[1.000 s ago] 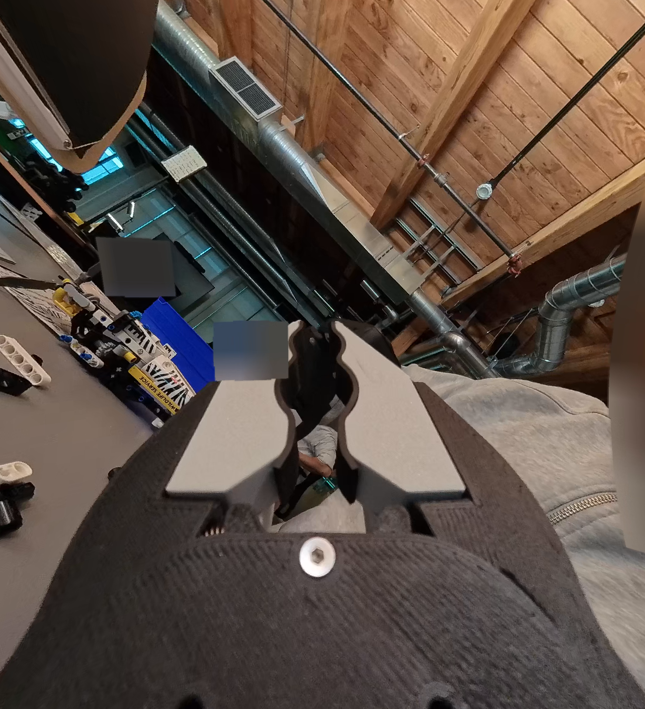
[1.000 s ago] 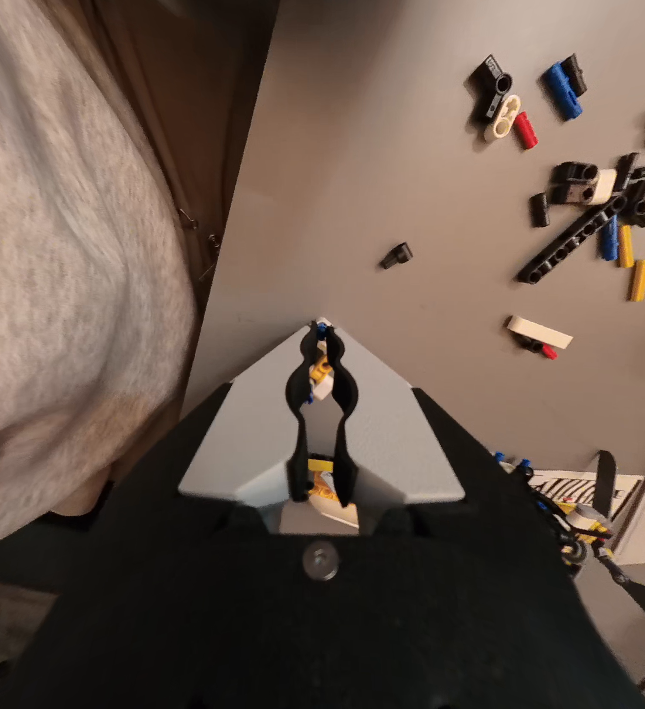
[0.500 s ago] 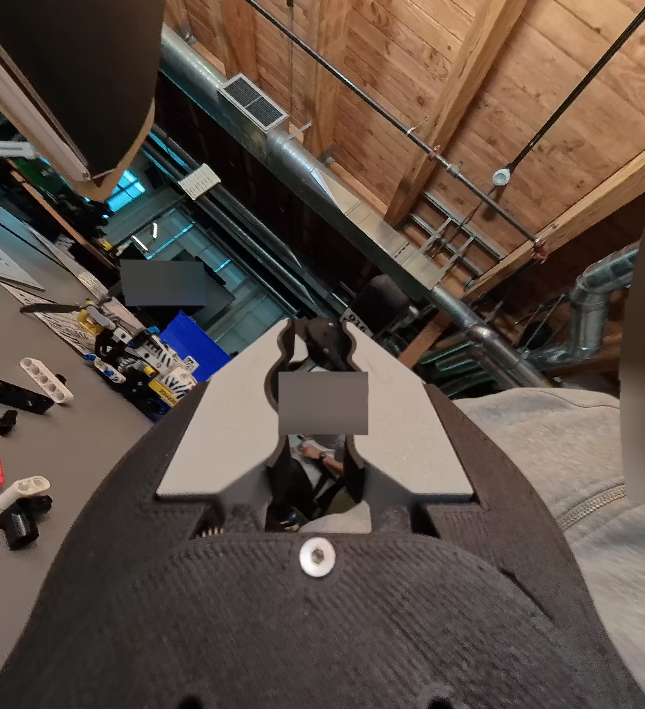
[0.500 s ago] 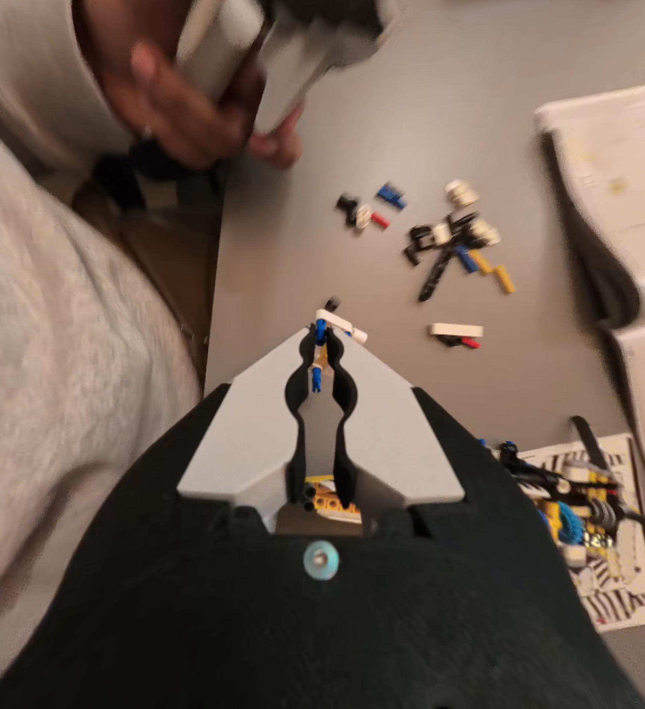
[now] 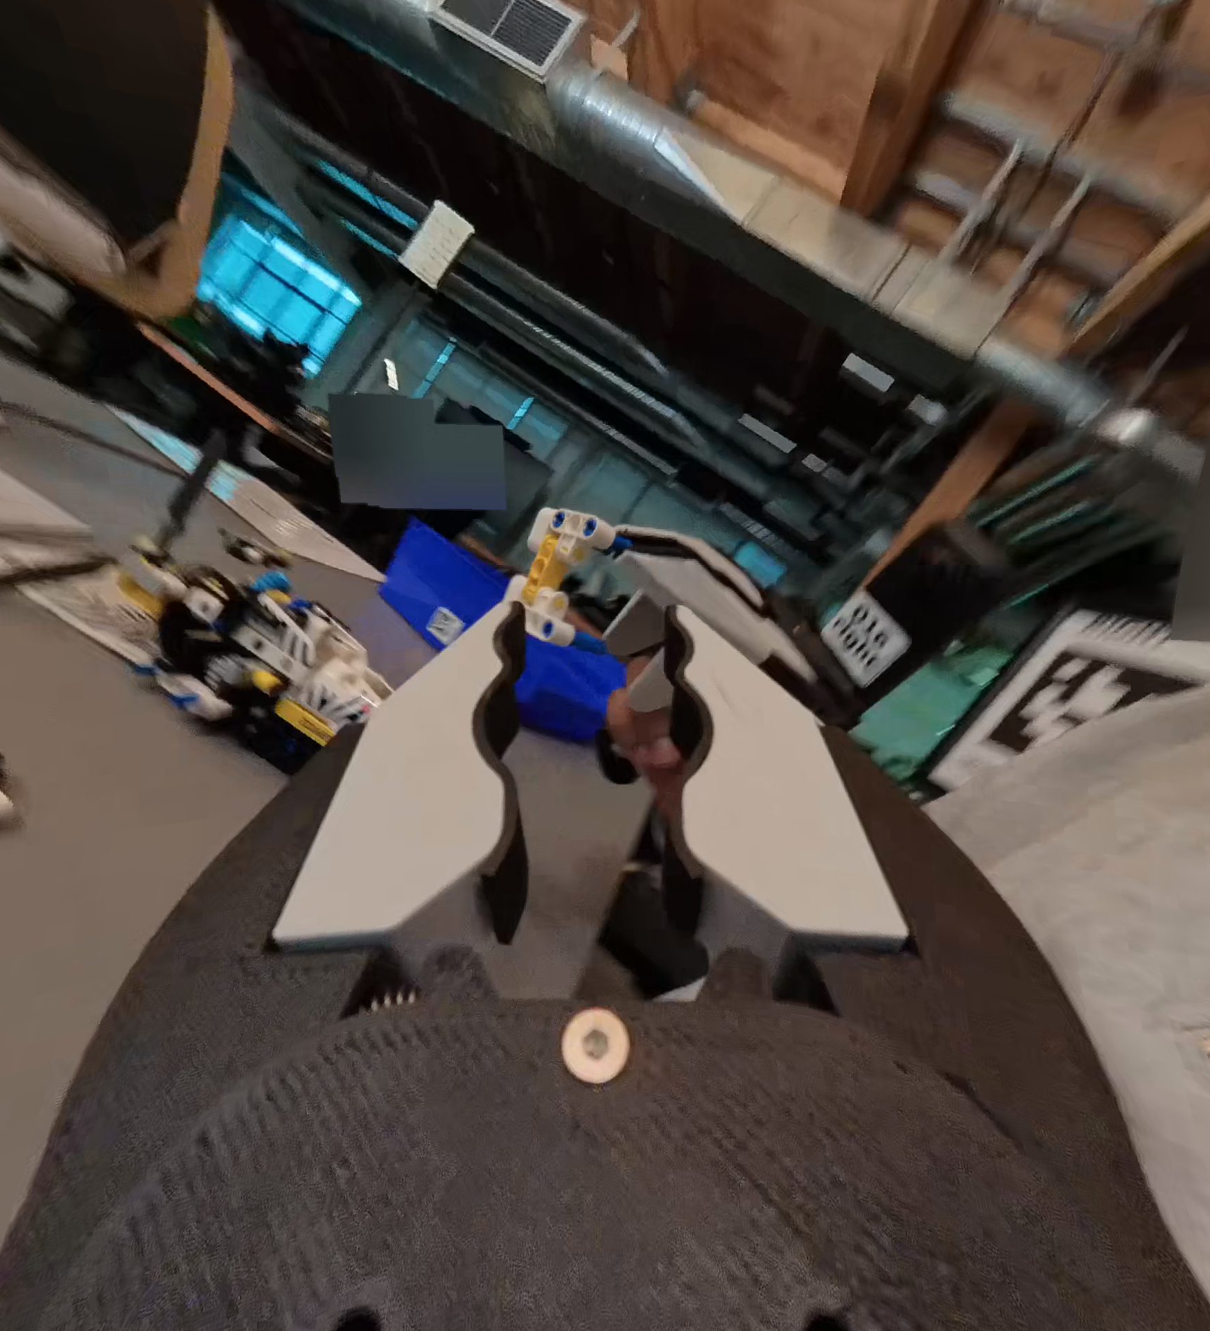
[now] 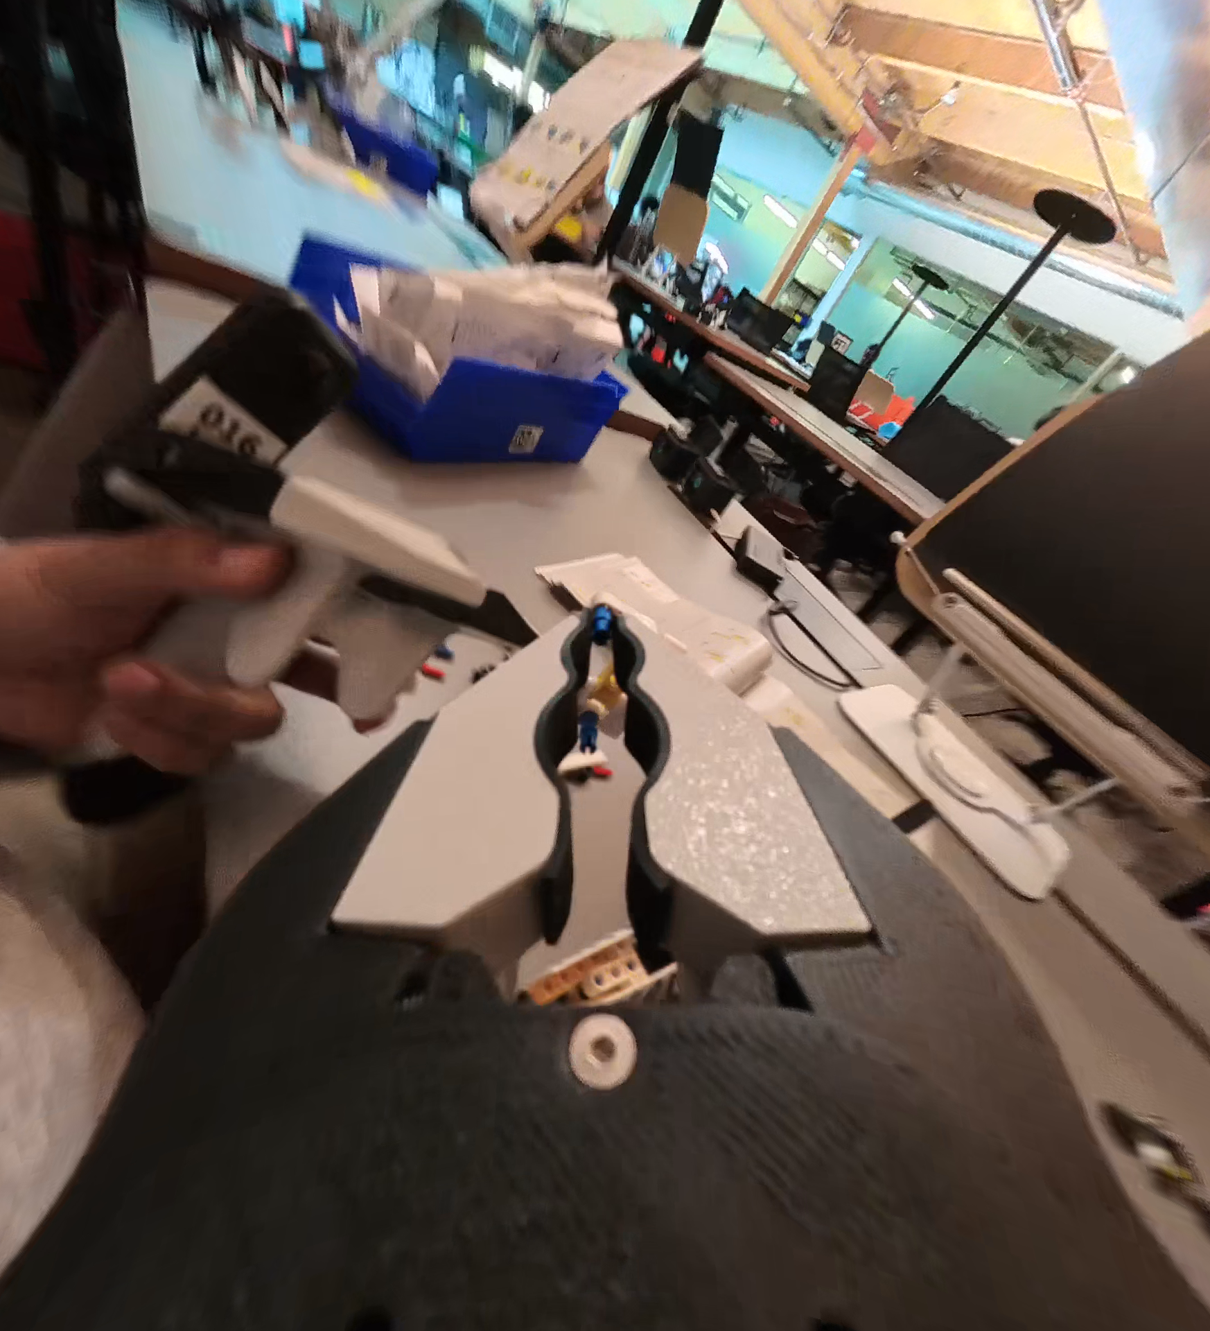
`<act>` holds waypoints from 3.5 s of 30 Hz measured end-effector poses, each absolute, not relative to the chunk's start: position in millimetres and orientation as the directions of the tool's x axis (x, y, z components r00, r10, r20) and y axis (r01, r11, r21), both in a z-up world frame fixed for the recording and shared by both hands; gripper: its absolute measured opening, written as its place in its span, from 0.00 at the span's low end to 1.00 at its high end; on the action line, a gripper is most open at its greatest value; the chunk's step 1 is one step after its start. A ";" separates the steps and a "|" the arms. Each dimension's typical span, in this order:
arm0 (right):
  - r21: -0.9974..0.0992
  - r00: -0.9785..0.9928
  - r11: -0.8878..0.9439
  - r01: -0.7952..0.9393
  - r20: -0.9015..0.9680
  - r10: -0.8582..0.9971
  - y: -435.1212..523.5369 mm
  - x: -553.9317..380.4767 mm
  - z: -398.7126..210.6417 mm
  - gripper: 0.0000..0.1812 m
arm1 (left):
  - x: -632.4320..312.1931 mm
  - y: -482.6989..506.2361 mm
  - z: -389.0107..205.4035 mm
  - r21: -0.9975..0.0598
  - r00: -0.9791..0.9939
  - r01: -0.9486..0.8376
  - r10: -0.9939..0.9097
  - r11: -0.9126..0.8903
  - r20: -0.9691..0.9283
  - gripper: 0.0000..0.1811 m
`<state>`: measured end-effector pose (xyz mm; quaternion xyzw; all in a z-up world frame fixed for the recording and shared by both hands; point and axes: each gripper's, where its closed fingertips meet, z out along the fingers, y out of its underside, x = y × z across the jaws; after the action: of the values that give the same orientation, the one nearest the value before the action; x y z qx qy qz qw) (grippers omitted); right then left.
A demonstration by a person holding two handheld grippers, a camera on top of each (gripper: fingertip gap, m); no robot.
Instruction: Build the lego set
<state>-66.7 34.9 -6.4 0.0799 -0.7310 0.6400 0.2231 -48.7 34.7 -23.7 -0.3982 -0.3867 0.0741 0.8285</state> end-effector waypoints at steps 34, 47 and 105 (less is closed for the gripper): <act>-0.856 -0.877 -0.203 0.475 -0.442 -0.187 75.8 -104.6 -0.9 0.02 | -84.1 89.9 -1.8 -0.953 0.556 -0.245 0.831 0.175 0.010 0.07; -0.836 -0.878 -0.283 0.471 -0.412 -0.244 119.3 -108.2 11.0 0.14 | -86.9 114.8 16.8 -0.929 0.640 -0.160 0.751 0.334 0.160 0.07; -0.741 -0.609 -0.073 0.668 -0.487 -0.626 149.9 -74.7 7.3 0.20 | -60.5 149.6 12.9 -0.923 0.825 0.040 0.509 0.383 0.247 0.04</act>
<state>-74.7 149.9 7.3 -0.0203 -0.5182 0.7321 -0.4416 -60.5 149.6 12.9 -0.5354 -0.2561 0.1482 0.7911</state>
